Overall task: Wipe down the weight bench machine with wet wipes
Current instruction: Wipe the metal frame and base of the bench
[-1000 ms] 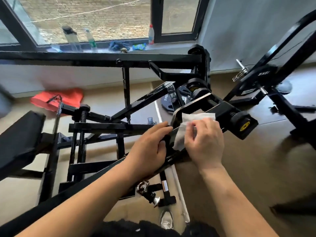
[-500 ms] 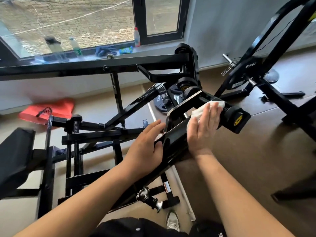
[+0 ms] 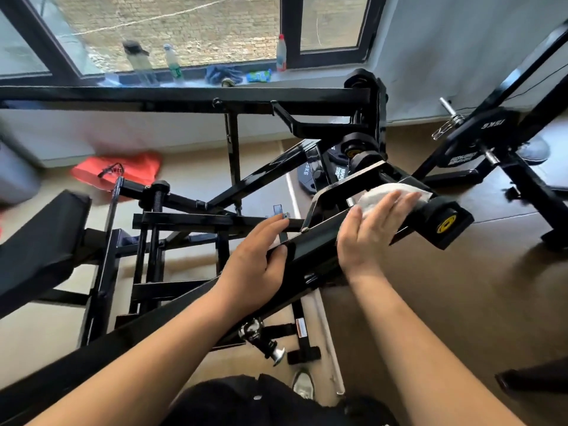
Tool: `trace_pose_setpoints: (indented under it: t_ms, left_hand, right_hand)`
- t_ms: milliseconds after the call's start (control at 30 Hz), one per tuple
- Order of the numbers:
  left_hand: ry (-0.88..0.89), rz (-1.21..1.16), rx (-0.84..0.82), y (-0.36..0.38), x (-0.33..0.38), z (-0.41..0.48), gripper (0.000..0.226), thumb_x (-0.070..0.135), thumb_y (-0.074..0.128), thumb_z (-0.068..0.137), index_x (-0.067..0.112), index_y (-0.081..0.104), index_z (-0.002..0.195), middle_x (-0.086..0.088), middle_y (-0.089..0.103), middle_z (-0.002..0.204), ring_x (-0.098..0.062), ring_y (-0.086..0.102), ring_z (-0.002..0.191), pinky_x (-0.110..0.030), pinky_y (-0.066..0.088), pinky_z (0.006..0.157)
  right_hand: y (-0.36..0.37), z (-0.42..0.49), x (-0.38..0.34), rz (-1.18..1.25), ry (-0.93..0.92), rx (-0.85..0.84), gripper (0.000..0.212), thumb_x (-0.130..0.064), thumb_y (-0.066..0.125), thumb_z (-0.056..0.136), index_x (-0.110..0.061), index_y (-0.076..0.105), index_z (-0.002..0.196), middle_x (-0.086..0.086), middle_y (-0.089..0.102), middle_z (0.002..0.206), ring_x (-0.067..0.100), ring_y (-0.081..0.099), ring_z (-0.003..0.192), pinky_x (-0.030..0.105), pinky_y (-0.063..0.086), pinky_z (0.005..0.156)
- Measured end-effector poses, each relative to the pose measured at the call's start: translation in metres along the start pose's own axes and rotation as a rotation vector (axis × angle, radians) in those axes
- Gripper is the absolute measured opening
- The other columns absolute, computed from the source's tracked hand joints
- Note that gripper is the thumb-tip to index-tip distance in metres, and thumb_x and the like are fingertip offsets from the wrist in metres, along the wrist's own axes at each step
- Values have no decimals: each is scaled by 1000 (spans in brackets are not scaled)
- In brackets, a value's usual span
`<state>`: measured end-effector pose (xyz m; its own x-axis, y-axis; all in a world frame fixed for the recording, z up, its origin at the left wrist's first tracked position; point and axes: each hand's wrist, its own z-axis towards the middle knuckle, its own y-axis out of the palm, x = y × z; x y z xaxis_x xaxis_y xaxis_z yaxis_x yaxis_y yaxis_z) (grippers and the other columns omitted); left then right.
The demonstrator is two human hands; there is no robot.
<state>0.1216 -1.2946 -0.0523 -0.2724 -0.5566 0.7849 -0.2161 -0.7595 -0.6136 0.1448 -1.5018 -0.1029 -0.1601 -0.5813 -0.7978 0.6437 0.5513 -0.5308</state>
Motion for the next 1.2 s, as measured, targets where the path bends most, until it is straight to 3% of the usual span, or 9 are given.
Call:
trace_pose_setpoints:
  t_ms: [100,200,333,567,800,967,1100,1200]
  left_hand:
    - [-35,14,36,-5,-5,-8,50,4,60,99,20,55,146,12,45,153,9,35,141,-3,20,114]
    - [-82,28,58,-7,-9,-19,51,8,61,100,22,53,148,12,44,156,4,34,145,-6,20,116]
    - [-103,51,87,-11,-13,-33,50,8,61,99,19,54,147,6,45,157,0,36,146,-9,23,117]
    - [15,69,-18,-47,-27,-59,46,8,63,99,17,59,143,5,56,148,-5,47,141,-28,36,120]
    - [121,113,-89,-110,-72,-92,41,12,62,100,21,63,140,7,59,145,-7,52,137,-34,43,116]
    - [197,117,-164,-151,-110,-125,42,12,61,99,19,62,140,7,58,146,-9,51,138,-36,42,117]
    - [225,78,-175,-166,-113,-143,43,11,59,99,18,61,141,7,57,146,-9,50,137,-15,33,116]
    - [214,31,-170,-175,-115,-150,44,9,59,99,18,59,142,5,58,146,-11,50,138,-29,42,115]
  right_hand:
    - [-2,5,1,10,-7,30,78,-32,37,101,4,4,162,26,-13,169,34,-14,158,47,-8,129]
    - [12,-28,-9,122,32,35,82,-36,35,104,8,-6,159,28,-20,166,35,-19,157,53,-5,128]
    - [31,-84,-35,177,81,-86,92,-38,38,104,8,-24,154,24,-34,162,28,-33,153,37,-20,125]
    - [14,-28,-31,102,148,23,91,-29,46,94,13,-4,157,35,-17,164,42,-15,156,23,-20,120]
    - [52,-125,-83,112,282,-135,95,-38,36,96,15,-18,152,33,-27,162,38,-23,154,17,-27,114]
    - [47,-132,-107,-125,401,-269,93,-37,42,107,3,-27,154,23,-36,162,31,-28,154,34,-16,125]
    - [54,-163,-139,-311,422,-332,87,-43,31,108,0,-29,155,21,-37,162,32,-25,155,43,1,126]
    - [58,-179,-156,-462,423,-349,84,-44,25,108,7,-23,155,29,-32,162,38,-20,156,46,8,126]
